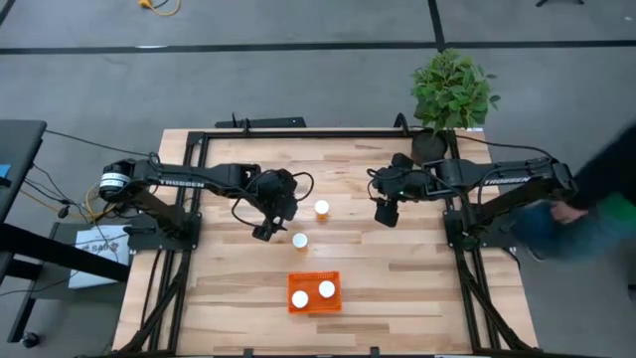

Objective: Pick and place pill bottles into a basket
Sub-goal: Put the orange pill bottle into the orange bin

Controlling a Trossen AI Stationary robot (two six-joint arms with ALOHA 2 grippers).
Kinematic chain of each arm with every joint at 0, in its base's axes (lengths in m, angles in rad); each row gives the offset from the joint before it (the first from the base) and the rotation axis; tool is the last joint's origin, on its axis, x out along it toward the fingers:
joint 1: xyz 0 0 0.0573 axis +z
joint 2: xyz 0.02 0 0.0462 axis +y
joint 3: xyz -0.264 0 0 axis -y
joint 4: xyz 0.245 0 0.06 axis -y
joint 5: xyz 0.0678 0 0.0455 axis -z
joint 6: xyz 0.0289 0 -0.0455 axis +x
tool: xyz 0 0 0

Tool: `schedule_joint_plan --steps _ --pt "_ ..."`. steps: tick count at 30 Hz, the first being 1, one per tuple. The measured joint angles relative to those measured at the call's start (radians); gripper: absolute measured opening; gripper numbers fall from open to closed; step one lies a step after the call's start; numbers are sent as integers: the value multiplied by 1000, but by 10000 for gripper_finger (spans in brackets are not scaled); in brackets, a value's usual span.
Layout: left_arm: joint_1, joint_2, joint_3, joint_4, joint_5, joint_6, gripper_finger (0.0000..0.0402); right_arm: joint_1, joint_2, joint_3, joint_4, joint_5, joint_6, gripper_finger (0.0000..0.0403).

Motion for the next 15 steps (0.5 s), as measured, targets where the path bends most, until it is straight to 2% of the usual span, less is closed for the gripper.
schedule_joint_plan --steps 8,15 --pt "-48 0 0 6 -106 -94 259 13 0 0 0 12 3 240" --pt "-91 0 0 8 -126 -109 259 11 0 0 0 23 47 240"
